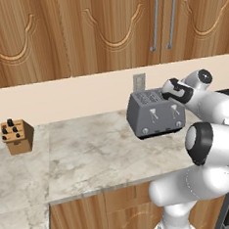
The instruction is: Start the toaster. Once the lever pops up, take the bread to the plate on the dining counter.
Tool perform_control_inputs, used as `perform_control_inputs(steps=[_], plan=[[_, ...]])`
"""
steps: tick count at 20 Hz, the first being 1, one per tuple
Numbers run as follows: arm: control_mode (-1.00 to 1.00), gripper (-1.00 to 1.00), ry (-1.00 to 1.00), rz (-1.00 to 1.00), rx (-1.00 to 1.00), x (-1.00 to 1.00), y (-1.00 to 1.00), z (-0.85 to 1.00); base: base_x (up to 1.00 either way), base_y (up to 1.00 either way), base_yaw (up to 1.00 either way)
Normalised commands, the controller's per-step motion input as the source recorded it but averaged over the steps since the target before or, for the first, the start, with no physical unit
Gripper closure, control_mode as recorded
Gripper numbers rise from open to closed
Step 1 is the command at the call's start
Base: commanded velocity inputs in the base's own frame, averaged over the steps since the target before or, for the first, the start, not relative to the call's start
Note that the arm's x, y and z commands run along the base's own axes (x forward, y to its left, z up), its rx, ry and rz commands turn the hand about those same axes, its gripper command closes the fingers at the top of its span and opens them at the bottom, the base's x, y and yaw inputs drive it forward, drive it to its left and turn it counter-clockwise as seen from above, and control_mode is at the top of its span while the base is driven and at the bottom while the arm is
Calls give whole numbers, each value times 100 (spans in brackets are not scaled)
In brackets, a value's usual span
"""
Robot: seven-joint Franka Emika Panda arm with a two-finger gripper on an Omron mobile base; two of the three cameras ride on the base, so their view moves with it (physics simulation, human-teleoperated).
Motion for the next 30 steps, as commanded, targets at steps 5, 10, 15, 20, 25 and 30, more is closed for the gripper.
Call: perform_control_inputs(steps=[5, 10, 15, 20, 25, 30], plan=[[-100, -100, 0, 0, 0, 0, 0, 0, 0, 0, 0], [-100, -100, 0, 0, 0, 0, 0, 0, 0, 0, 0], [-100, -100, 0, 0, 0, 0, 0, 0, 0, 0, 0], [-100, -100, 0, 0, 0, 0, 0, 0, 0, 0, 0], [-100, -100, 0, 0, 0, 0, 0, 0, 0, 0, 0], [-100, -100, 0, 0, 0, 0, 0, 0, 0, 0, 0]])
